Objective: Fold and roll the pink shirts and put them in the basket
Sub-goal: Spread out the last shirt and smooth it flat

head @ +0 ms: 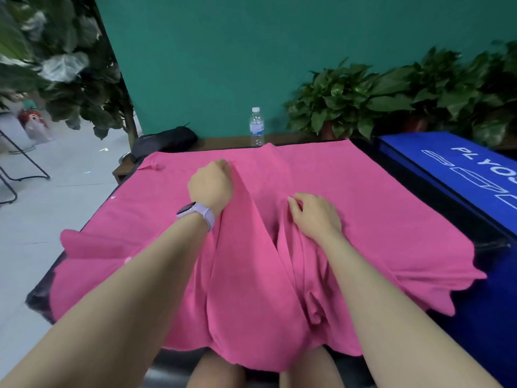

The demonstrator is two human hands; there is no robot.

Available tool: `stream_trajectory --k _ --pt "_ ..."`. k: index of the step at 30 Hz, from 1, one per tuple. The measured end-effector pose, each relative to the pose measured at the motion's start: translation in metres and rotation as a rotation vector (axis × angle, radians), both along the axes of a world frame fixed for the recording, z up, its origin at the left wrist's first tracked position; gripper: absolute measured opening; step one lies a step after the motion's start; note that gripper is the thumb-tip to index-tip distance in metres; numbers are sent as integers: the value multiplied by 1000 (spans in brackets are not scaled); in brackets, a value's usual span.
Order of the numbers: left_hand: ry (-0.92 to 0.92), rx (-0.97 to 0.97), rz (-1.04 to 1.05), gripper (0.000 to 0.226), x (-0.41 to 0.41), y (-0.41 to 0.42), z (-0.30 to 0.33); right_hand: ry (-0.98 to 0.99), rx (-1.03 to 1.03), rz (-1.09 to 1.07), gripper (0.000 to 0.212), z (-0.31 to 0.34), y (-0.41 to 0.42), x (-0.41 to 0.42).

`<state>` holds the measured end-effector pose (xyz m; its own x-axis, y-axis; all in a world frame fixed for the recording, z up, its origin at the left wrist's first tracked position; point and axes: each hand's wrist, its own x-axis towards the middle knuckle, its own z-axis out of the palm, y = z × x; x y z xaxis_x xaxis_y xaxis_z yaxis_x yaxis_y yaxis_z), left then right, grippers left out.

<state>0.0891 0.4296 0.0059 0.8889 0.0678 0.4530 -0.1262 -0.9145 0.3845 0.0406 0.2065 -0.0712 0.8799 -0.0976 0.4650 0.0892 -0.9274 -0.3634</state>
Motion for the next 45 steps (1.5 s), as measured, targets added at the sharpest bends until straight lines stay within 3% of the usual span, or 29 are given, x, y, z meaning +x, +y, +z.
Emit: stream_trajectory --k 8,13,18,20,23,31,37,45 --pt "48 97 -58 30 91 -6 4 -35 27 15 35 -5 -4 13" --pt "121 105 -48 33 108 25 -46 3 32 39 35 -7 -7 14" --pt "51 38 -22 32 110 37 -74 -10 46 137 36 -1 -2 8" --pt "21 84 -21 32 112 36 -75 -11 -54 190 31 5 3 1" --pt "-12 110 -13 33 114 35 -79 -32 -439 264 29 21 7 12" --pt "-19 99 10 31 115 33 -79 -16 -204 -133 30 53 -11 125" --pt "-48 163 19 33 125 36 -85 17 -158 -151 32 -4 4 161" --pt "-39 191 49 36 130 34 -87 -86 -193 -67 32 -6 5 158"
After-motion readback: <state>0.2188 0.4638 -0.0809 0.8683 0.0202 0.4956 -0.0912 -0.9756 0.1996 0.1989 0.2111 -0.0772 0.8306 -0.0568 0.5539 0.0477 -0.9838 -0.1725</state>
